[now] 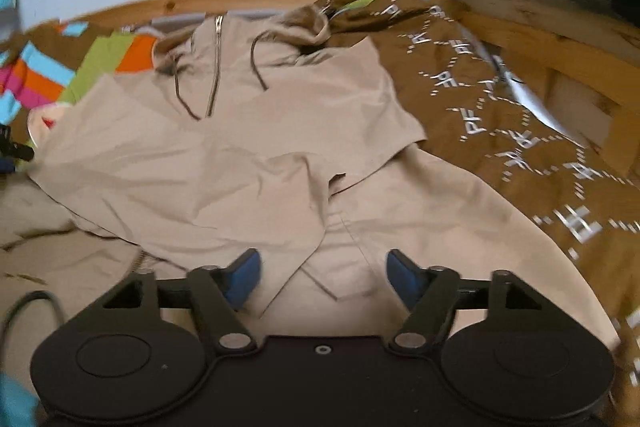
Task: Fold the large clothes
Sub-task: 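Open the right gripper and withdraw both tools from the jacket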
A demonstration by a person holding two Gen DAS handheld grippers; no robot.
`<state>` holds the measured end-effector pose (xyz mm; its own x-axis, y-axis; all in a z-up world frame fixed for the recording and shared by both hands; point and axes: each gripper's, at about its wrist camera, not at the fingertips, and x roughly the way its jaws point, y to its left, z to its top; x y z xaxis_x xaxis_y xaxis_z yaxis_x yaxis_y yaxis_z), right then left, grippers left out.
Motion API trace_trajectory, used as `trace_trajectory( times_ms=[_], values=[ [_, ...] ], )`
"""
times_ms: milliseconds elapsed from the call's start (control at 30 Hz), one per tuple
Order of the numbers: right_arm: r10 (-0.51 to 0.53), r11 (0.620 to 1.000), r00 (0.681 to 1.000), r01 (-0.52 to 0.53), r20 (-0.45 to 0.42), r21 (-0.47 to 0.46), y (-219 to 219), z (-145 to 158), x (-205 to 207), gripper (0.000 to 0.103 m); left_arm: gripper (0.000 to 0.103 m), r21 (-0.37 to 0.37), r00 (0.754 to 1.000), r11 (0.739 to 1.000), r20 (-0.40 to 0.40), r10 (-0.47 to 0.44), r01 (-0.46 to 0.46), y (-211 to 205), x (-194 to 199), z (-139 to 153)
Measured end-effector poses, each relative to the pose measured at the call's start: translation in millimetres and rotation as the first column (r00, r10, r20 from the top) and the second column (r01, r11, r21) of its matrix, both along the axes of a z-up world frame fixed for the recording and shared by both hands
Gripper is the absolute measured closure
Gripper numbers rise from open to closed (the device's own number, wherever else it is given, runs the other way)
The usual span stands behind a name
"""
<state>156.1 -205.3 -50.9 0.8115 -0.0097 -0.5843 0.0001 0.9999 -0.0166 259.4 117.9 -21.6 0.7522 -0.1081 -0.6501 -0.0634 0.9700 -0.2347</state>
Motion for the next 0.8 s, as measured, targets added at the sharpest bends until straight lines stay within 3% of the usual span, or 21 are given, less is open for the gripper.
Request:
trace_trajectory(
  times_ms=[133, 300, 400, 600, 800],
  values=[
    [0.001, 1.000, 1.000, -0.001, 0.002, 0.022, 8.2, 5.5, -13.7, 0.021, 0.010, -0.004, 0.999, 0.999, -0.022, -0.038, 0.038, -31.2, -13.9, -4.1],
    [0.057, 0.998, 0.998, -0.057, -0.012, -0.020, 21.3, -7.4, -19.4, 0.018, 0.007, 0.099, 0.996, 0.994, -0.087, -0.034, 0.043, -54.0, -26.5, -38.1],
    [0.058, 0.998, 0.996, -0.060, -0.071, -0.018, 22.2, -20.0, -15.5, 0.017, 0.002, 0.175, 0.999, 0.984, -0.020, -0.029, 0.032, -56.5, -40.7, -48.4],
    [0.042, 0.999, 0.994, -0.040, -0.098, 0.022, 15.4, -26.4, -14.7, 0.015, 0.001, 0.175, 0.999, 0.985, -0.039, 0.006, 0.001, -49.1, -54.8, -34.5],
    [0.033, 0.994, 0.999, -0.029, -0.040, 0.102, 3.9, -14.5, -19.3, 0.010, 0.001, 0.138, 0.998, 0.990, -0.050, 0.028, -0.021, -39.7, -58.8, 3.3]
  ],
)
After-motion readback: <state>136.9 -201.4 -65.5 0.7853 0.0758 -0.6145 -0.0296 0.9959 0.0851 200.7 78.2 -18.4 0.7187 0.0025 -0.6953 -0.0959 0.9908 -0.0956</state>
